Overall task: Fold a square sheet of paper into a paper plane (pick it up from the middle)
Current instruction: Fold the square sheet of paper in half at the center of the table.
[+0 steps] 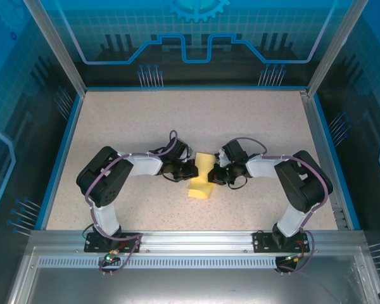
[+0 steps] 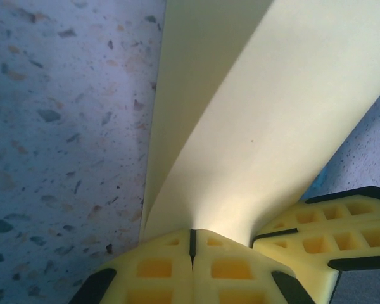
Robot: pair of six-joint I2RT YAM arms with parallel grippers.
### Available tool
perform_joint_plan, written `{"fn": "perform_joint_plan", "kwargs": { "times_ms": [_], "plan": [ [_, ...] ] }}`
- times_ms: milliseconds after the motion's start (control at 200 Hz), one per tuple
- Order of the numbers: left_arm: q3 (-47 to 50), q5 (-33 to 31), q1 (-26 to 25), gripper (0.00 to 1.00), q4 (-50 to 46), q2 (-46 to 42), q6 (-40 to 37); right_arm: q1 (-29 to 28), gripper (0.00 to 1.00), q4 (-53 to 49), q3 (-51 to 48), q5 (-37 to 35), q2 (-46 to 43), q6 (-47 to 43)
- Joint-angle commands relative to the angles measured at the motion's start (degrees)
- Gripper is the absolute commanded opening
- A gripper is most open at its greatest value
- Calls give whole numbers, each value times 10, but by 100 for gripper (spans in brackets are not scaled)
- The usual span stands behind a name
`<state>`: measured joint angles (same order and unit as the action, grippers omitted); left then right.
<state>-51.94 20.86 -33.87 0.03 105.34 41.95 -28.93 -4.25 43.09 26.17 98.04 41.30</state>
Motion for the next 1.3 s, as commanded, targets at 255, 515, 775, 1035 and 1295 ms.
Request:
{"fn": "perform_joint_plan", "kwargs": {
  "times_ms": [255,515,775,1035,1295],
  "plan": [
    [11,-37,-4,0,-55,28,-17,-24,4,14,-29,-11,-81,-10],
    [10,-38,-4,0,-55,29,-18,-39,4,26,-49,-17,-43,-2],
    [9,-40,-4,0,-58,29,-20,-39,3,47,-88,-20,-44,-5],
    [9,-40,-3,0,-57,29,-20,-52,7,61,-97,3,-129,0],
    [8,-39,-4,0,-58,30,-20,-69,7,85,-117,3,-91,8]
  ]
}}
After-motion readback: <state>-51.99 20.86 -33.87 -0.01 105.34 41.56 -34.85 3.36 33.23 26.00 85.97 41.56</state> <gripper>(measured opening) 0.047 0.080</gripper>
